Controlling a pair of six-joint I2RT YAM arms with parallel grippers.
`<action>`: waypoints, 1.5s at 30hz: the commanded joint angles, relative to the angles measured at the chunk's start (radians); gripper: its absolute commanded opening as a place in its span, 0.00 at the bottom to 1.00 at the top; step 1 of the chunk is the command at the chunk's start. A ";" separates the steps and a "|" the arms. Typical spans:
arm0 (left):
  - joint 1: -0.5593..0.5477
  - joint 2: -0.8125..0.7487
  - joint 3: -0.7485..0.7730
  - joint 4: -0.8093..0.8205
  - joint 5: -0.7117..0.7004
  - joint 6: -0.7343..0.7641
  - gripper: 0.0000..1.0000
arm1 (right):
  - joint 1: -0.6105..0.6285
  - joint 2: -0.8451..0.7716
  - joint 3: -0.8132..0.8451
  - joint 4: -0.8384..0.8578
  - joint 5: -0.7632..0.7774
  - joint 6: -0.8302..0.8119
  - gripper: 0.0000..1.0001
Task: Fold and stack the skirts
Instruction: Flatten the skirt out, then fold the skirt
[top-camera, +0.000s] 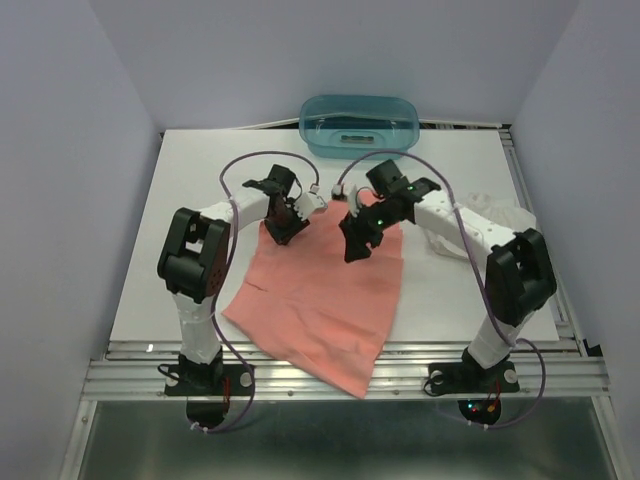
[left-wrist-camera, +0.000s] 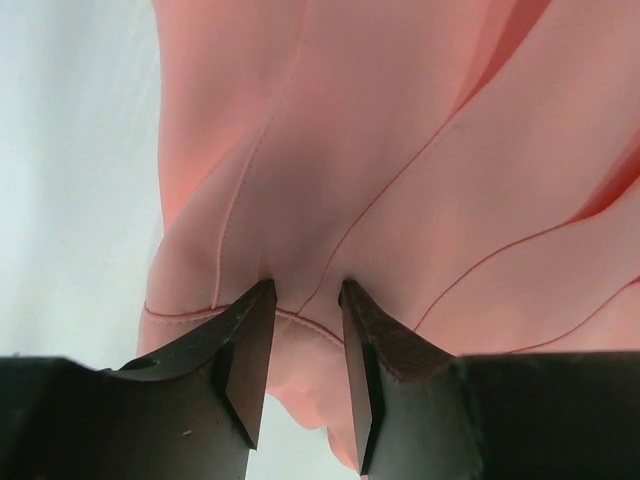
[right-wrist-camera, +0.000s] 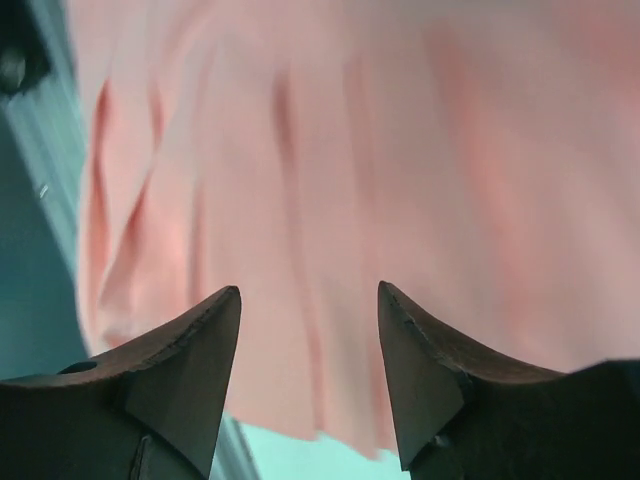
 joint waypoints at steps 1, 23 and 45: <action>-0.027 -0.034 0.001 -0.142 0.158 0.002 0.48 | -0.159 -0.020 0.174 0.040 0.115 -0.010 0.64; 0.136 0.119 0.517 -0.300 0.187 0.117 0.72 | -0.319 0.474 0.589 0.104 0.163 -0.270 1.00; 0.153 0.198 0.450 -0.417 0.300 0.252 0.70 | -0.273 0.458 0.317 0.101 0.223 -0.360 0.09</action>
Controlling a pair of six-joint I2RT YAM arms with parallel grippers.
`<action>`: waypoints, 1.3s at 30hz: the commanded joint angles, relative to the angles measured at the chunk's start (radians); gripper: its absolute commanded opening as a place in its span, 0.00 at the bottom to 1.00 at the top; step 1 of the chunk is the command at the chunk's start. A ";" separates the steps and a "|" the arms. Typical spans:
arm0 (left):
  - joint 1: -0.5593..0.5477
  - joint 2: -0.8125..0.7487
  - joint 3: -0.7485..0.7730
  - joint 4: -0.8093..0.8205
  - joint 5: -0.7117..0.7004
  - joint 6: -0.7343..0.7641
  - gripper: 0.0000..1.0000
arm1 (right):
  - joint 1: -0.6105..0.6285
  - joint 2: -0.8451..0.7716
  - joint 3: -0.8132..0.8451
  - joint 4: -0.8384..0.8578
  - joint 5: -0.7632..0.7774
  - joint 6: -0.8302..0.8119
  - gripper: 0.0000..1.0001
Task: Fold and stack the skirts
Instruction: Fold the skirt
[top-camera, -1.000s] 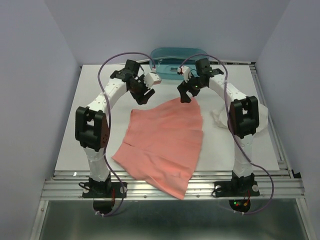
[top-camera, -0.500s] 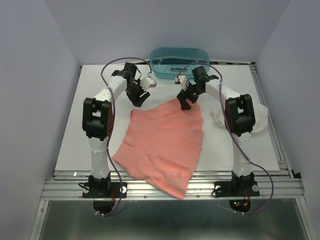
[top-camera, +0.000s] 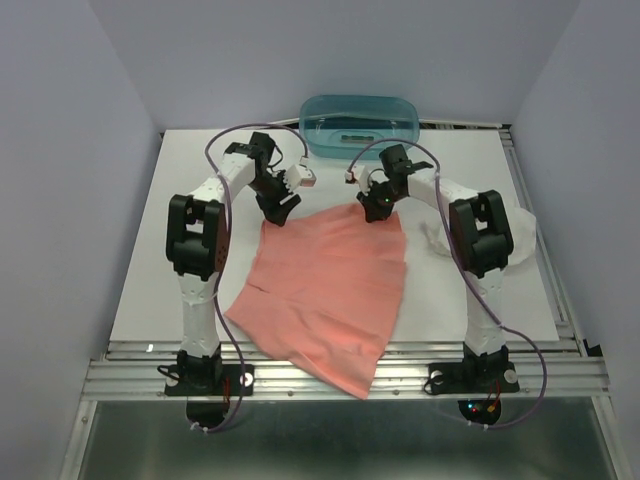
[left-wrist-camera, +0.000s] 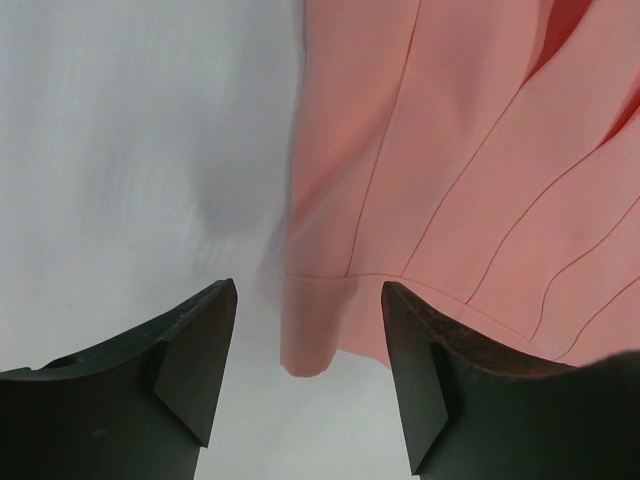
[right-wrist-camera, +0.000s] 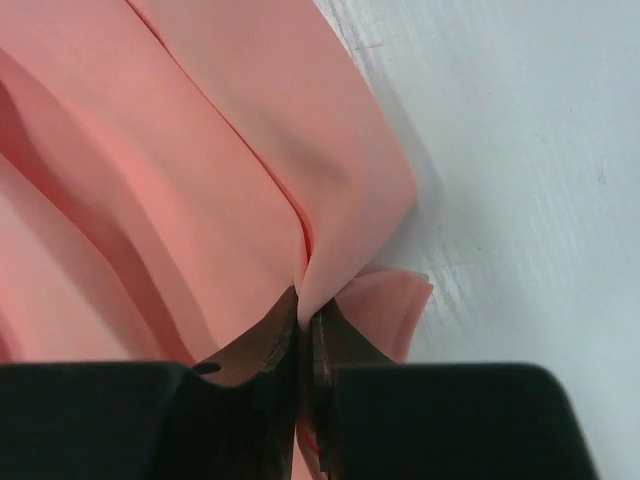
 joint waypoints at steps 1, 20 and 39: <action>0.008 0.000 -0.043 0.001 0.003 -0.009 0.64 | 0.021 0.014 0.000 -0.031 0.044 0.042 0.01; 0.109 -0.141 -0.077 0.366 -0.011 -0.238 0.00 | 0.021 0.110 0.602 0.148 0.400 0.136 0.01; 0.125 -0.737 -0.811 0.615 0.000 0.178 0.00 | 0.269 -0.520 -0.243 0.061 0.326 0.089 0.01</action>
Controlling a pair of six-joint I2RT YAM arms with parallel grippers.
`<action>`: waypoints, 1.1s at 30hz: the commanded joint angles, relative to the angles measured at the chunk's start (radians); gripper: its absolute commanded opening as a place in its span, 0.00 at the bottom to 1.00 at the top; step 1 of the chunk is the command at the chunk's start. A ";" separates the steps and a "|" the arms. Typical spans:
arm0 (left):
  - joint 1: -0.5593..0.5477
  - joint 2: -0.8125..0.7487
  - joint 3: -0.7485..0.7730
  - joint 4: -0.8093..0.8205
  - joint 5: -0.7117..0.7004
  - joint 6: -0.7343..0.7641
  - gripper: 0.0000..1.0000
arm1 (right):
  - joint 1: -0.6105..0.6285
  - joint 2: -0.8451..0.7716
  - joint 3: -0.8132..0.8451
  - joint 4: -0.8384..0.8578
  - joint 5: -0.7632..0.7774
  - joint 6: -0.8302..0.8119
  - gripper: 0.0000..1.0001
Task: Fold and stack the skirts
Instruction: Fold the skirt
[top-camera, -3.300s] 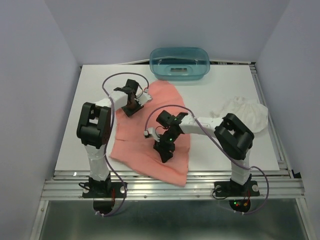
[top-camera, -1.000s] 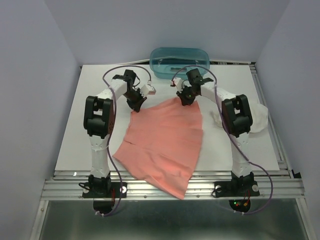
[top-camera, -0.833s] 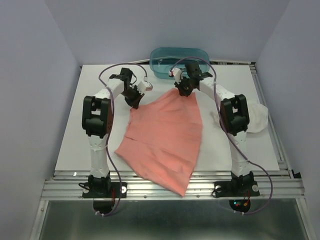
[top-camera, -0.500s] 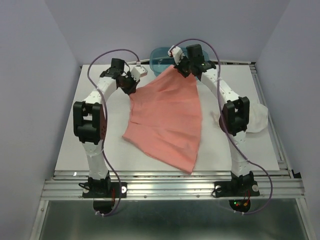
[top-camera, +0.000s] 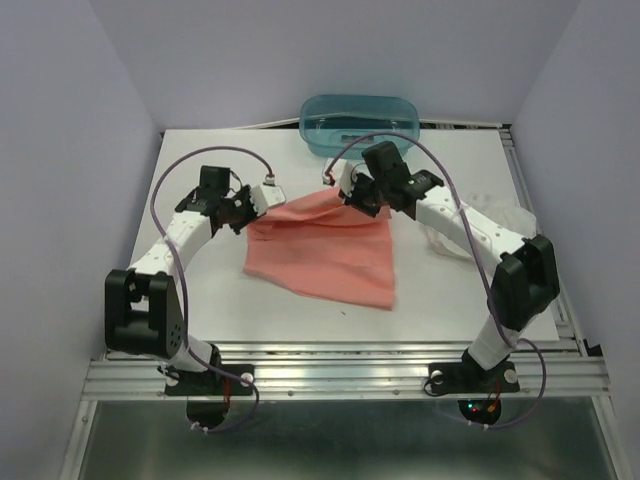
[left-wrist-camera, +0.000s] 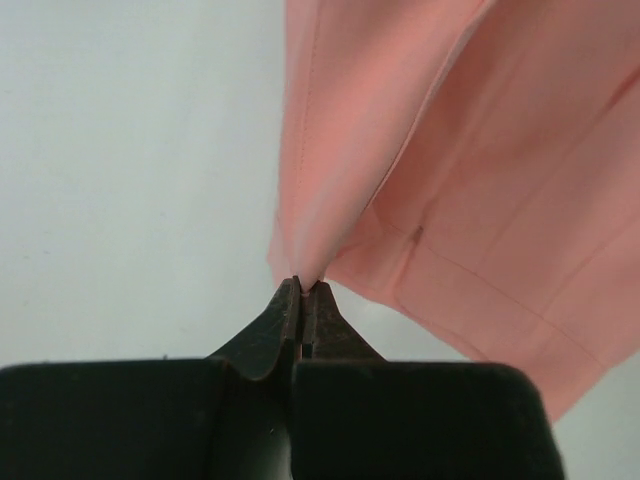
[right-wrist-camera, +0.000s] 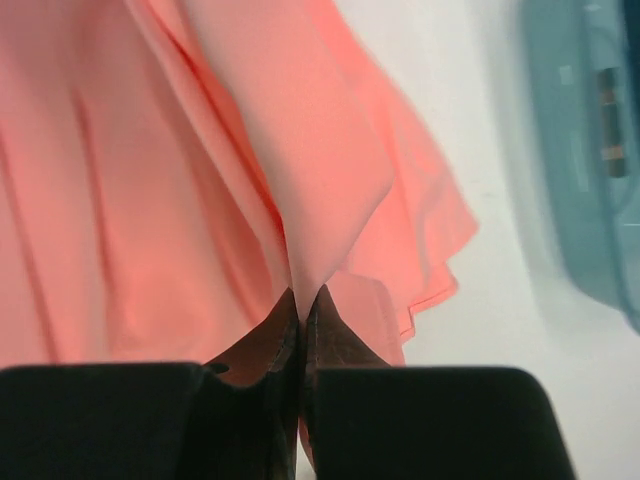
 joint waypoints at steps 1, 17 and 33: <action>0.008 -0.166 -0.181 0.025 0.018 0.151 0.00 | 0.066 -0.123 -0.179 -0.006 0.015 0.029 0.01; -0.105 -0.068 -0.367 -0.030 -0.140 0.057 0.00 | 0.099 -0.045 -0.433 0.106 0.015 0.063 0.01; -0.058 -0.071 0.173 -0.203 -0.145 -0.027 0.00 | -0.035 -0.028 0.102 -0.139 -0.028 0.054 0.01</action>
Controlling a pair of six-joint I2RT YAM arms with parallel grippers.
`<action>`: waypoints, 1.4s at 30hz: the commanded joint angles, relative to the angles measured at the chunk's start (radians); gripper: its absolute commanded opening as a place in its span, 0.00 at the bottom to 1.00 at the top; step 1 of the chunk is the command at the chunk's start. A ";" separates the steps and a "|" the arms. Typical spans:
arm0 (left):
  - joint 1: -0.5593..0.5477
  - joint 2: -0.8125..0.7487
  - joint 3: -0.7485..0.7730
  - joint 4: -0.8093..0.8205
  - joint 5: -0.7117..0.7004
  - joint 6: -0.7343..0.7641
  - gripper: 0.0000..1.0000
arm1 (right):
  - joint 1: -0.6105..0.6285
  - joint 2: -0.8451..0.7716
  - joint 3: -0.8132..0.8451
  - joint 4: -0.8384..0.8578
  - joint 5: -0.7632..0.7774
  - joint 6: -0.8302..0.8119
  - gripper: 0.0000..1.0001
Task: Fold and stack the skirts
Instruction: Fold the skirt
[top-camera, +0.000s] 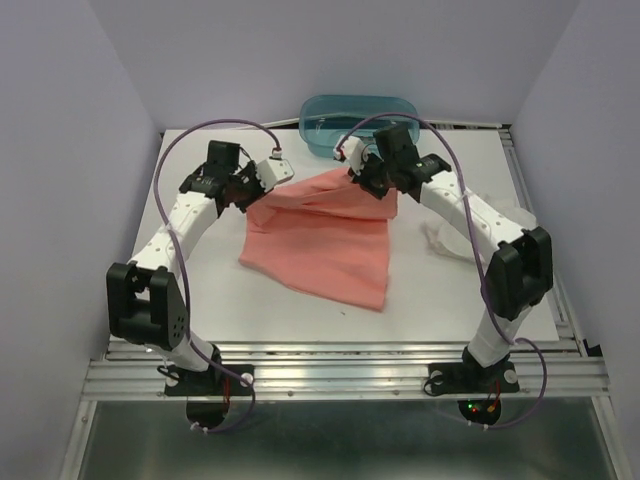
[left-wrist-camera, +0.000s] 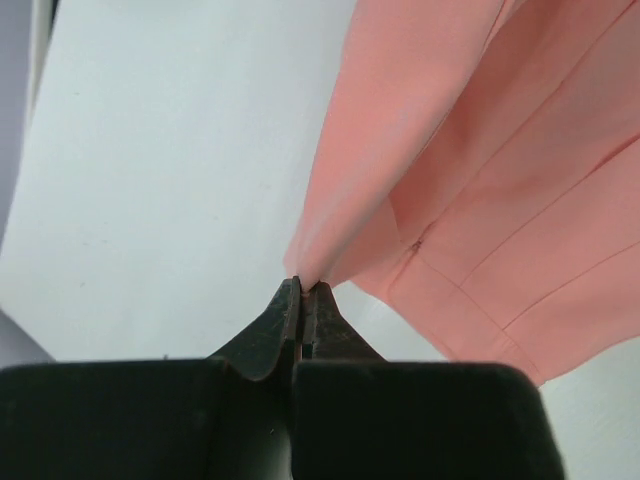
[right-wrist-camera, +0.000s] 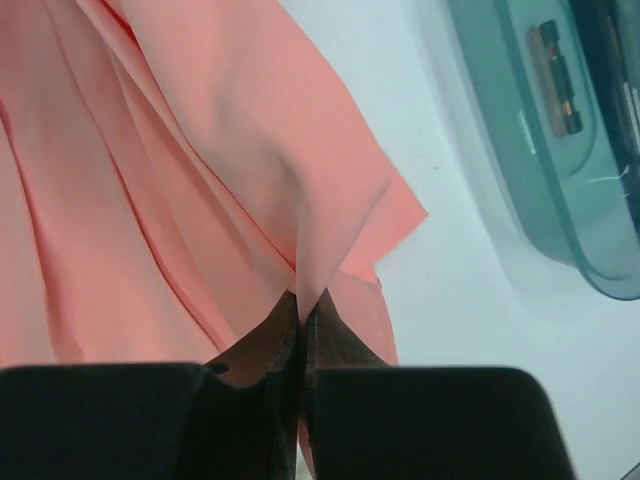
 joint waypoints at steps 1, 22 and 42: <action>0.012 -0.116 0.049 -0.129 -0.017 0.059 0.00 | 0.004 -0.062 0.095 -0.160 -0.060 0.027 0.01; -0.064 -0.263 -0.580 -0.225 -0.075 0.366 0.62 | 0.251 -0.182 -0.606 0.051 -0.078 0.078 0.37; -0.060 -0.323 -0.469 -0.136 0.000 0.165 0.68 | 0.320 -0.164 -0.609 0.051 -0.091 0.179 0.40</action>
